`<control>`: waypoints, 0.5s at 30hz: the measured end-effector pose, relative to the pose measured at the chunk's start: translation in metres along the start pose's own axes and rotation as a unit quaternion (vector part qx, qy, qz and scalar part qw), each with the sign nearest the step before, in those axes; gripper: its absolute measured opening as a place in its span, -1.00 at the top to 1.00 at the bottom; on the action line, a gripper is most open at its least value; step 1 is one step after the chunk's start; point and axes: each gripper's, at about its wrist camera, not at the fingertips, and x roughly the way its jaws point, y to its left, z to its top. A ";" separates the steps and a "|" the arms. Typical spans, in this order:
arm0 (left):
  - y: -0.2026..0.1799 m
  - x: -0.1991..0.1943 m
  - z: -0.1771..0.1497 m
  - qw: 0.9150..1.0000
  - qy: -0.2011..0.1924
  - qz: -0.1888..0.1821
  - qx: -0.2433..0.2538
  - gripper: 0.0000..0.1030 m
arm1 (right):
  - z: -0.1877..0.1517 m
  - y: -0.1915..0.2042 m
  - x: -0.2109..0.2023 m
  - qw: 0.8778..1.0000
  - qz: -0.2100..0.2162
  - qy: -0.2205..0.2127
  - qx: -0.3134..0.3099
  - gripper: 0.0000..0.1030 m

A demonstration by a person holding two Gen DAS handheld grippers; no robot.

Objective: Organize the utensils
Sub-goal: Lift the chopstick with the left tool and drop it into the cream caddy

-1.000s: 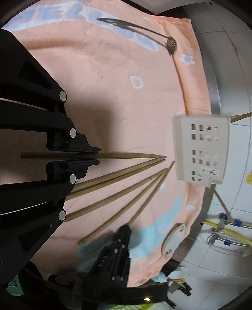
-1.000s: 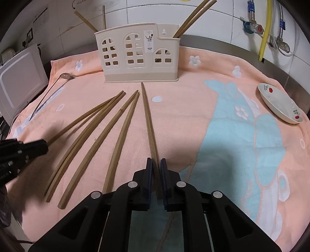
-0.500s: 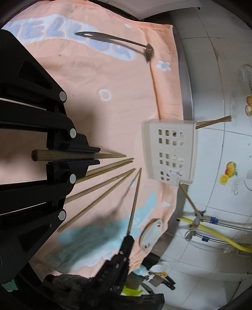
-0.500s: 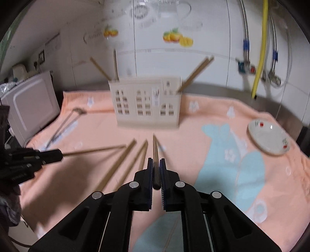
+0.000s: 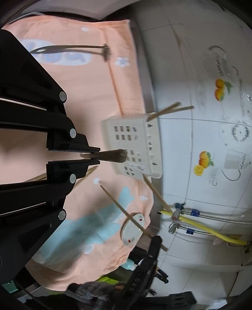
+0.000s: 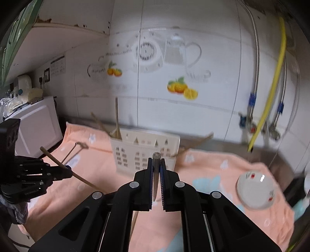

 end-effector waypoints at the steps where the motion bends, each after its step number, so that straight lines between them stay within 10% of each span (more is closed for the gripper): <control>1: 0.000 0.000 0.006 1.000 -0.002 0.000 0.003 0.90 | 0.008 0.000 0.000 1.000 0.000 -0.004 -0.005 0.87; 15: 0.000 -0.037 0.111 0.995 -0.092 0.010 0.038 0.90 | 0.083 -0.011 0.013 0.998 -0.015 -0.057 -0.010 0.87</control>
